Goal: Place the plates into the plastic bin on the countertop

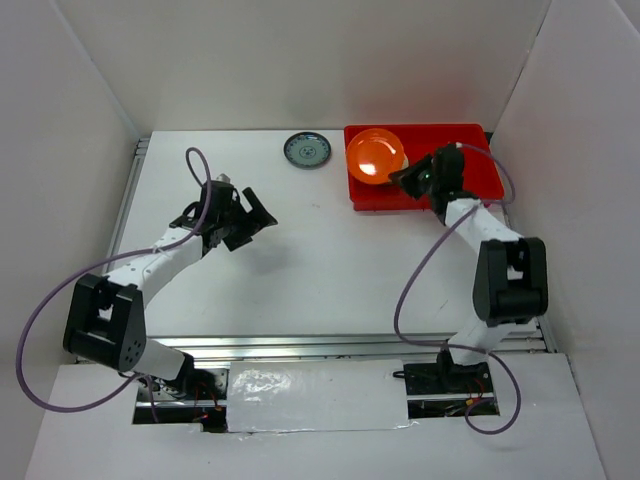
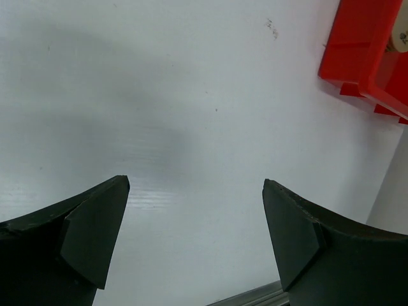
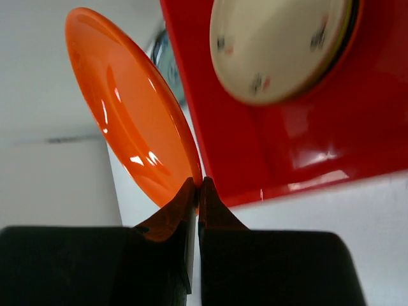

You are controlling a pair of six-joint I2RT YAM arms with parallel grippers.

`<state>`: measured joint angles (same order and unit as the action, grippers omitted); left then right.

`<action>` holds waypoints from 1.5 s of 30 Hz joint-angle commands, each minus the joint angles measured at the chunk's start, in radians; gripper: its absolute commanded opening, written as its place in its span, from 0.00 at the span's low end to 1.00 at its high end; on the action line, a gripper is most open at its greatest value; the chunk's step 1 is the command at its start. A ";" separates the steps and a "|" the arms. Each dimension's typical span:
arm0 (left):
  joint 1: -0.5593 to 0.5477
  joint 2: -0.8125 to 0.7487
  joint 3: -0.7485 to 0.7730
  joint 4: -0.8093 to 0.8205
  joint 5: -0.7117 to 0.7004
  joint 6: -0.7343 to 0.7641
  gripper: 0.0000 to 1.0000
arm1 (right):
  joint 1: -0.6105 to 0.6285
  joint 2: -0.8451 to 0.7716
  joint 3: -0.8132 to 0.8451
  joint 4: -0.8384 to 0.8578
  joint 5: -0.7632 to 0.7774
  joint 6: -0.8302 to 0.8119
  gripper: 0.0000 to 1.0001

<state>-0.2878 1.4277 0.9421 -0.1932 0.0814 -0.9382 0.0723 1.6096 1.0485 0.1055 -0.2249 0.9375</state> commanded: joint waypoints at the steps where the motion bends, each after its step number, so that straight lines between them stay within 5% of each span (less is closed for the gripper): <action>1: 0.010 0.066 0.066 0.011 -0.009 0.064 0.99 | -0.065 0.114 0.194 -0.098 -0.031 0.038 0.00; 7: 0.021 0.148 0.100 0.015 0.012 0.131 0.99 | -0.138 0.386 0.494 -0.230 -0.111 0.006 0.00; 15: 0.107 0.178 0.049 0.115 0.096 0.174 0.99 | -0.137 0.470 0.645 -0.259 -0.142 -0.034 0.06; 16: 0.108 0.183 0.049 0.120 0.098 0.176 0.99 | -0.134 0.477 0.654 -0.266 -0.142 -0.037 0.19; 18: 0.108 0.197 0.050 0.124 0.107 0.180 0.99 | -0.134 0.489 0.686 -0.282 -0.142 -0.043 0.60; 19: 0.108 0.200 0.052 0.127 0.109 0.188 0.99 | -0.132 0.489 0.693 -0.285 -0.142 -0.049 0.95; 20: 0.110 0.207 0.055 0.124 0.101 0.194 0.99 | -0.131 0.480 0.685 -0.286 -0.130 -0.054 1.00; 28: 0.167 0.313 0.161 0.264 0.208 0.138 0.99 | -0.138 0.112 0.446 -0.210 -0.091 -0.065 1.00; 36: 0.124 0.703 0.475 0.504 0.253 -0.079 0.99 | 0.004 -0.431 -0.267 0.112 -0.336 -0.023 1.00; 41: 0.085 0.861 0.642 0.488 0.123 -0.154 0.99 | 0.102 -0.713 -0.521 0.204 -0.340 0.069 1.00; 45: 0.044 0.989 0.805 0.385 -0.041 -0.182 0.99 | 0.165 -0.904 -0.597 0.053 -0.266 0.083 1.00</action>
<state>-0.2157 2.3325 1.6459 0.2516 0.1833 -1.0767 0.2039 0.8257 0.4488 0.1650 -0.5293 0.9920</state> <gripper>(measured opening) 0.993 0.997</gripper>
